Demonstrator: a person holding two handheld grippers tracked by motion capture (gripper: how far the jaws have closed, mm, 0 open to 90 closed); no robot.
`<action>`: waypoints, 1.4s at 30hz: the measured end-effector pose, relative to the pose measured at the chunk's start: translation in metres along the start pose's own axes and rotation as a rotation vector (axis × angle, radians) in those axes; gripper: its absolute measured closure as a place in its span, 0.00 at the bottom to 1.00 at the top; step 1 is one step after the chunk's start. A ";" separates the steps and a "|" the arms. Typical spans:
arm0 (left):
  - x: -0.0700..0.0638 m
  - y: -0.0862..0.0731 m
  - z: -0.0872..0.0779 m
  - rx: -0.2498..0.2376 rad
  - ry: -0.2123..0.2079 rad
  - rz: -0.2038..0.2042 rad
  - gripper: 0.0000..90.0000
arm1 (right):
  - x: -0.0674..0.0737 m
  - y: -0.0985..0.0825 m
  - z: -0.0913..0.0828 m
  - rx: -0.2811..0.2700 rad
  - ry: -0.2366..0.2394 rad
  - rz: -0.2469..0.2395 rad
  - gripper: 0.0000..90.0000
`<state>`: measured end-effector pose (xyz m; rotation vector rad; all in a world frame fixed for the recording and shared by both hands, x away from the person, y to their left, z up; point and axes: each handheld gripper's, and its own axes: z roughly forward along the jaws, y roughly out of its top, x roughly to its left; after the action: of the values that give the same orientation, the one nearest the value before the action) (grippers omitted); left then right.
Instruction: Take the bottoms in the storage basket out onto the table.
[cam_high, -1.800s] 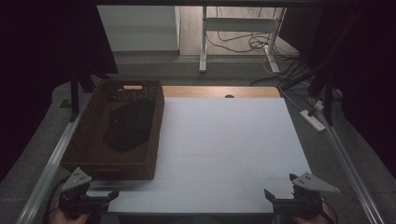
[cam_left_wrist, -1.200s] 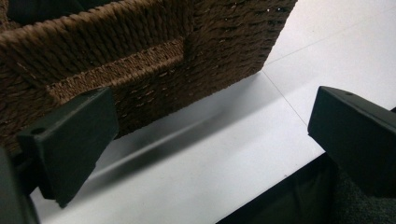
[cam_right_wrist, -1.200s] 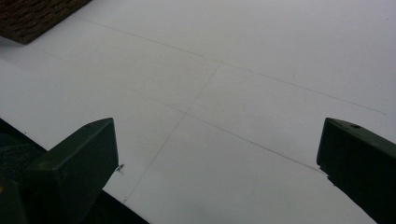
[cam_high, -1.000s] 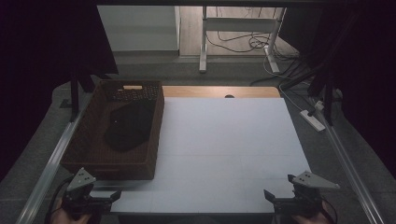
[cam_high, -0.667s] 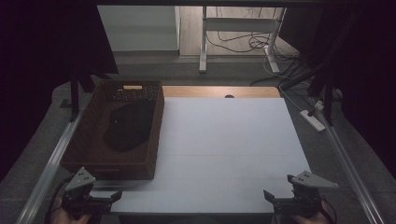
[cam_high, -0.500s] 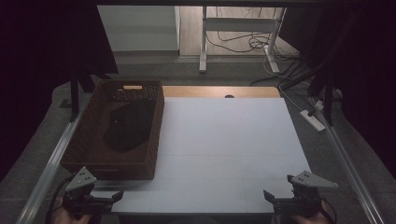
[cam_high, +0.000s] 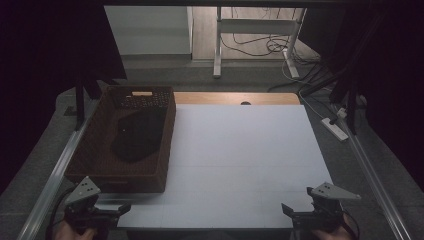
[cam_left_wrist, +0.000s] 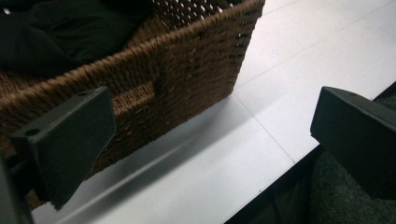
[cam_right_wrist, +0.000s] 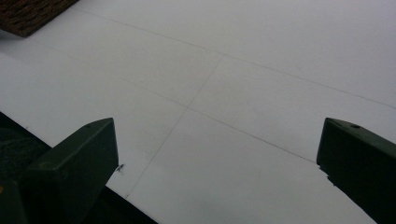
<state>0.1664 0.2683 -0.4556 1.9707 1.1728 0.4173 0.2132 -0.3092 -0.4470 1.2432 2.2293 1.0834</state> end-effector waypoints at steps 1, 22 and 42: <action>0.000 0.001 0.000 -0.002 -0.001 0.002 0.00 | 0.000 0.000 0.000 0.000 0.000 0.000 0.00; 0.004 0.023 -0.003 -0.020 0.009 -0.007 0.00 | -0.001 0.001 0.002 0.014 -0.001 0.008 0.00; 0.014 0.040 0.009 0.006 0.029 -0.024 0.00 | -0.001 0.001 0.002 0.017 0.002 0.010 0.00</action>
<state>0.2030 0.2649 -0.4322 1.9595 1.2162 0.4312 0.2158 -0.3088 -0.4476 1.2615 2.2406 1.0722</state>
